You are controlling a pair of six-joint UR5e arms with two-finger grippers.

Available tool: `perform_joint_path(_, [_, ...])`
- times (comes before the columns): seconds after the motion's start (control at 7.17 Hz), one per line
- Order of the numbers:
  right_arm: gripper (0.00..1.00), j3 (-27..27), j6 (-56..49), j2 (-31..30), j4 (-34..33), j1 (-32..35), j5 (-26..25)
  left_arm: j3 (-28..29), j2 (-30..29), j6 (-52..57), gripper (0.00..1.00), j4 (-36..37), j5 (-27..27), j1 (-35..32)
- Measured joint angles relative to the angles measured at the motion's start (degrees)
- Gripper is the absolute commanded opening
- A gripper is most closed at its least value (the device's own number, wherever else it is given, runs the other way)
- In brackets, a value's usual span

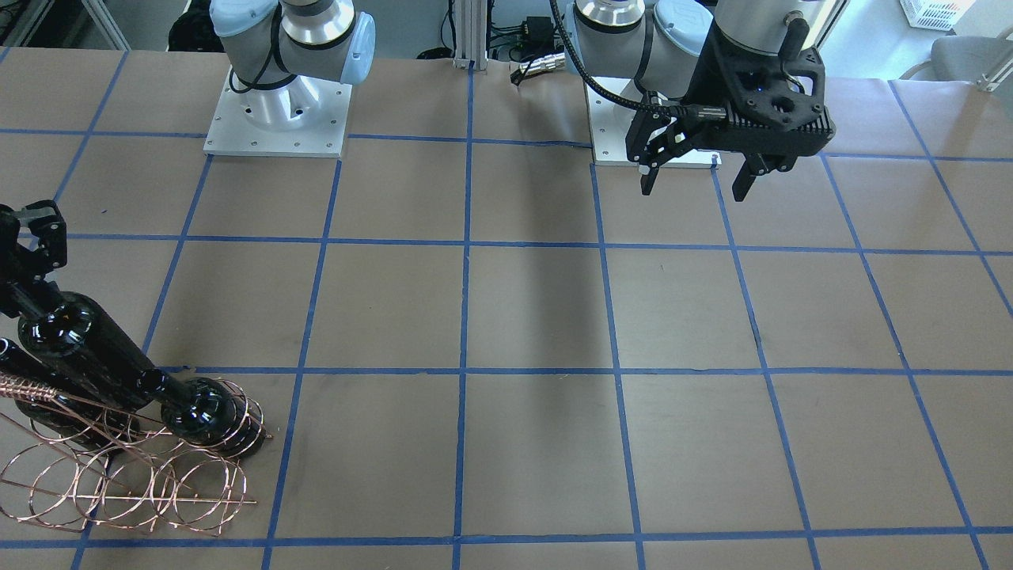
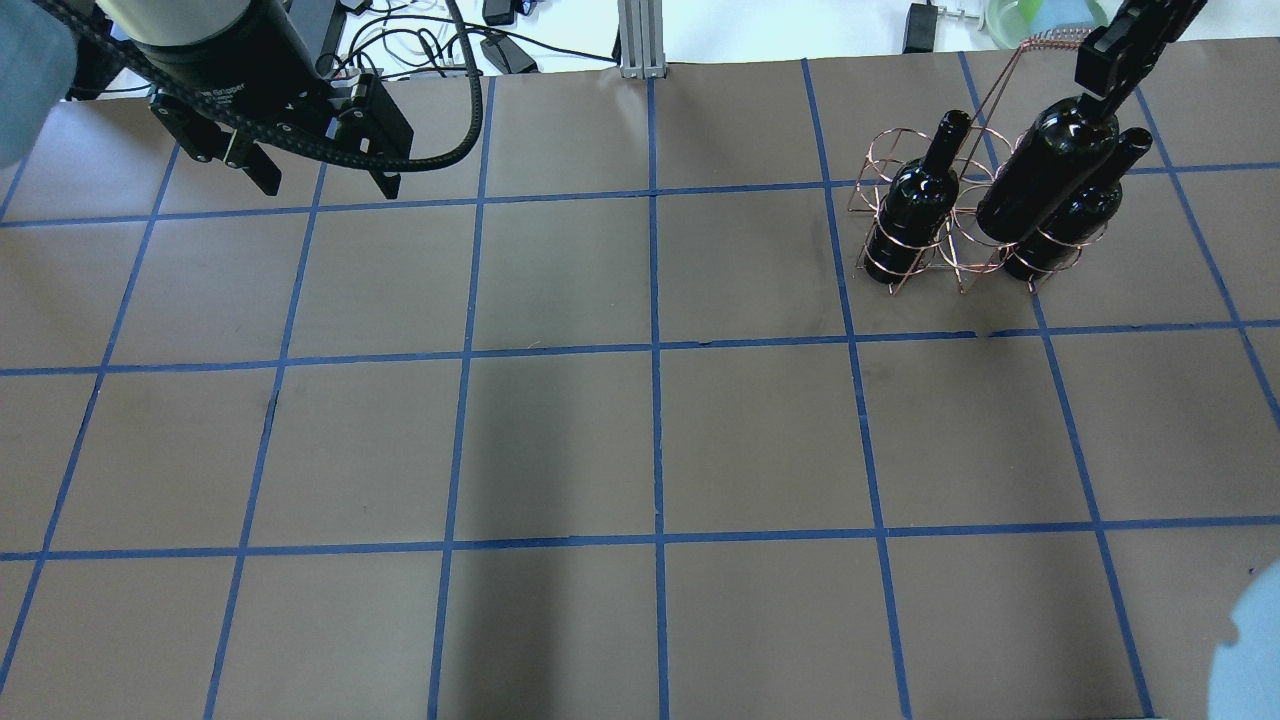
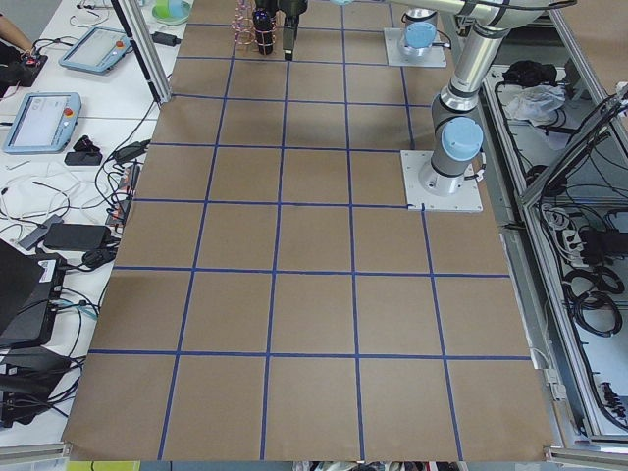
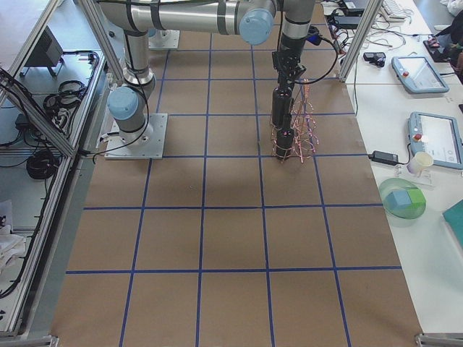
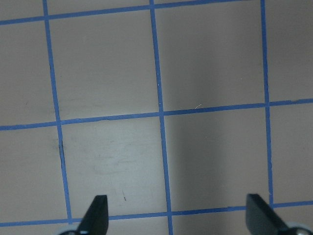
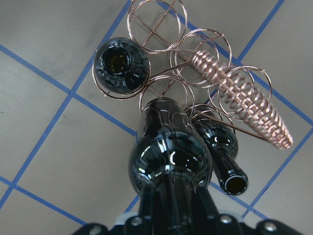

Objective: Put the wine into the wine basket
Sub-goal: 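Tilt the bottle and insert it into the rack's empty ring, then lower the bottle down into the rack with the right gripper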

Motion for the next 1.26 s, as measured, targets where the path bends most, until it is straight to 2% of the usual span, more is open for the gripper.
perform_joint_path(1.26, [0.00, -1.19, -0.08, 3.37, -1.84, 0.61, 0.21, -0.12, 0.09, 0.00, 1.00, -0.49, -0.73, 0.47])
